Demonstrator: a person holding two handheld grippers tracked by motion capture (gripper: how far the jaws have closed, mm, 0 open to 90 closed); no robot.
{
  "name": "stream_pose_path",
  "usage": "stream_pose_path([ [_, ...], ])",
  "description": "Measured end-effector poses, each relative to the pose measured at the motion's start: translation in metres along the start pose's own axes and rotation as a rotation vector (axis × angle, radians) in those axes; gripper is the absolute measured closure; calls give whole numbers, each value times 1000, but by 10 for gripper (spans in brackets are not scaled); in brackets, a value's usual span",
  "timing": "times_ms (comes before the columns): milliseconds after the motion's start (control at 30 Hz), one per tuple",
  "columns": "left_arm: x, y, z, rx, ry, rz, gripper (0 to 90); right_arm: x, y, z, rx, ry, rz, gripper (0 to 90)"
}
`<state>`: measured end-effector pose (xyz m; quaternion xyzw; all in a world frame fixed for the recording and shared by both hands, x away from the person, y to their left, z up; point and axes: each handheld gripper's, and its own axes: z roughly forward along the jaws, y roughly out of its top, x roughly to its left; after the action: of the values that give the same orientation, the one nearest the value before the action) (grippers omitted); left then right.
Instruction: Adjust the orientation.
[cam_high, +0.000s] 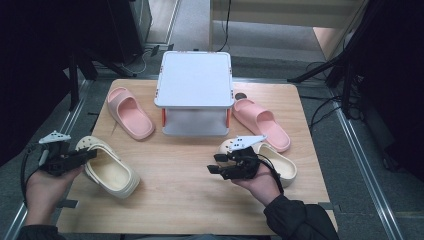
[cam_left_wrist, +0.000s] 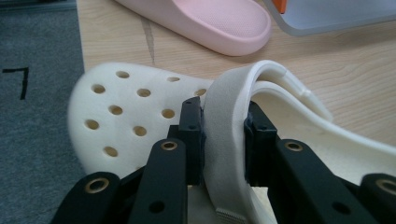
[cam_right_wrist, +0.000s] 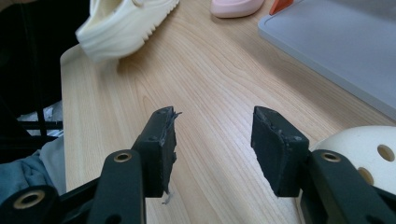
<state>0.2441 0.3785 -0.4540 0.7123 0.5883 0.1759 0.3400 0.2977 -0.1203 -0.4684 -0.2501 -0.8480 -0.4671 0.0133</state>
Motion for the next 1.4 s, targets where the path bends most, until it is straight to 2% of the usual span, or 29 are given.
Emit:
stream_pose_path([
  [100,-2,5,-14,-24,-30,-13,778,0,0,0,3,-3,3,505],
  [200,-7,9,-24,-61,-114,-30,784,0,0,1,8,-4,3,507],
  [267,-14,13,-27,-64,-151,-9,783,0,0,2,8,-4,3,507],
  [367,-27,19,-27,-61,-174,31,782,0,0,2,11,-7,4,509],
  [400,-27,19,-27,-61,-174,31,782,0,0,2,11,-7,4,509],
  [433,-34,22,-25,-62,-203,52,781,0,-1,2,11,-10,6,509],
  [500,-41,26,-22,-63,-247,63,781,-1,-1,2,8,-13,7,509],
  [633,-54,34,-15,-55,-308,82,781,-4,-3,0,12,-37,23,509],
  [767,-69,43,-5,-39,-337,124,780,-7,-5,-4,8,-50,45,509],
  [900,-85,54,6,-23,-380,166,779,-5,-8,-7,-2,-60,47,510],
  [933,-85,54,6,-23,-380,166,779,-5,-8,-7,-2,-60,47,510],
  [1000,-99,62,15,-11,-416,203,778,-3,-9,-8,-8,-65,48,510],
  [1067,-104,64,18,-9,-421,216,776,-2,-10,-8,-12,-66,47,510],
  [1100,-112,68,25,-3,-419,237,777,0,-11,-9,-18,-70,56,508],
  [1133,-112,68,25,-3,-419,237,777,0,-11,-9,-20,-72,57,508],
  [1167,-118,71,32,16,-436,247,776,1,-11,-10,-18,-83,52,508],
  [1233,-124,73,39,34,-439,262,775,4,-12,-11,-26,-88,52,508],
  [1333,-131,75,45,44,-450,280,774,5,-13,-13,-28,-99,51,508],
  [1400,-139,76,54,63,-476,301,775,6,-15,-16,-26,-109,64,508],
])
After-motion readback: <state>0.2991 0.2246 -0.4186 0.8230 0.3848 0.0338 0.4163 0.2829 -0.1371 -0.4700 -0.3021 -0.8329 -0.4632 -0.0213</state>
